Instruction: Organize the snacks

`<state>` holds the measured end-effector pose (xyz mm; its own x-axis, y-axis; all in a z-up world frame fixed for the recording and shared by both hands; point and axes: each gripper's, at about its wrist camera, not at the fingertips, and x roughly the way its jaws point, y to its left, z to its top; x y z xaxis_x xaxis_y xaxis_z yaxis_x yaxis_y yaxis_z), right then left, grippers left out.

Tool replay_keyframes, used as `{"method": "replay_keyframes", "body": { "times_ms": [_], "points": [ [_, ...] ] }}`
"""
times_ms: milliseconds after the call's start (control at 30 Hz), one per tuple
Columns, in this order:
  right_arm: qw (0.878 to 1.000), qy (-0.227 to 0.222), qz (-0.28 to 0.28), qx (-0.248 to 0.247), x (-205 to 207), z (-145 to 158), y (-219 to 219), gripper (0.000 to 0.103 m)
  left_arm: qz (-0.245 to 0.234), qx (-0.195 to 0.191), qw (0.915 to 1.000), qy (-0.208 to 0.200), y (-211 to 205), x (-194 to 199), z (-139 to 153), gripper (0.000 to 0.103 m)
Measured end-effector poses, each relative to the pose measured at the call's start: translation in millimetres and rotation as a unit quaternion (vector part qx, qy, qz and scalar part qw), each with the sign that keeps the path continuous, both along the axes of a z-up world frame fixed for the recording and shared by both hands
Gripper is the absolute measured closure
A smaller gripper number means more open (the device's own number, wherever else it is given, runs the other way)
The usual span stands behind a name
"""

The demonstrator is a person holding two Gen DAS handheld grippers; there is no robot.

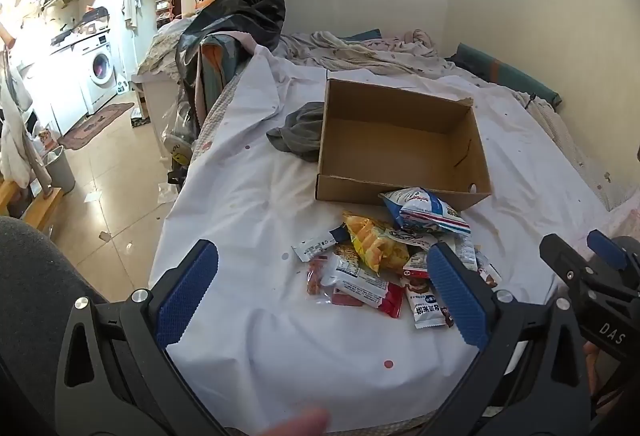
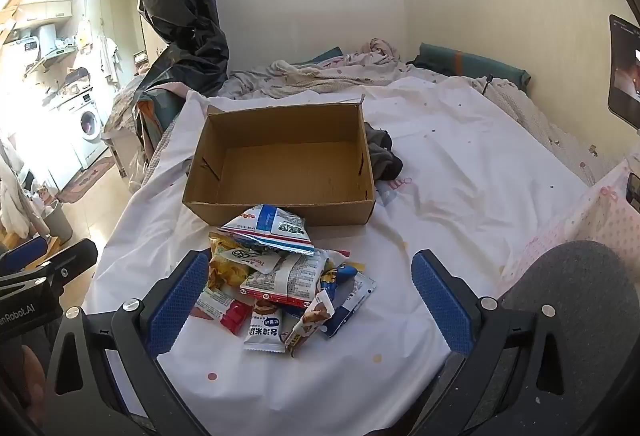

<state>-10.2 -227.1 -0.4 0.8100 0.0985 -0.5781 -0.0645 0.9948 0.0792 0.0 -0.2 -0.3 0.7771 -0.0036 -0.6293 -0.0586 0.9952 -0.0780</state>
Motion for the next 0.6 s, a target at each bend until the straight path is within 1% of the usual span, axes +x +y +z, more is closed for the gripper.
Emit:
{"method": "replay_keyframes", "body": {
  "times_ms": [67,100,167,233,367,600],
  "points": [
    [1.000,0.000,0.000,-0.002,-0.1,0.0,0.5,0.000,-0.001,0.003,1.0000,0.002,-0.2,-0.4,-0.5,0.000],
    [1.000,0.000,0.001,-0.002,-0.1,0.0,0.6,0.000,0.002,-0.001,0.9999,0.011,1.3,4.7,-1.3,0.000],
    [1.000,0.001,0.001,-0.002,-0.1,-0.3,0.9,0.000,0.006,-0.007,1.0000,0.003,4.6,2.0,-1.8,0.000],
    [1.000,0.000,0.002,-0.001,0.0,-0.2,0.7,0.000,0.006,0.000,1.0000,0.007,2.0,3.4,-0.5,0.000],
    [1.000,-0.001,0.000,-0.003,-0.5,0.4,1.2,0.000,0.006,-0.001,1.0000,0.004,2.7,4.0,-0.7,0.000],
    [1.000,-0.001,0.000,-0.003,0.6,-0.4,-0.1,0.000,0.005,0.009,0.9999,-0.003,-0.9,0.6,1.9,0.000]
  ]
}}
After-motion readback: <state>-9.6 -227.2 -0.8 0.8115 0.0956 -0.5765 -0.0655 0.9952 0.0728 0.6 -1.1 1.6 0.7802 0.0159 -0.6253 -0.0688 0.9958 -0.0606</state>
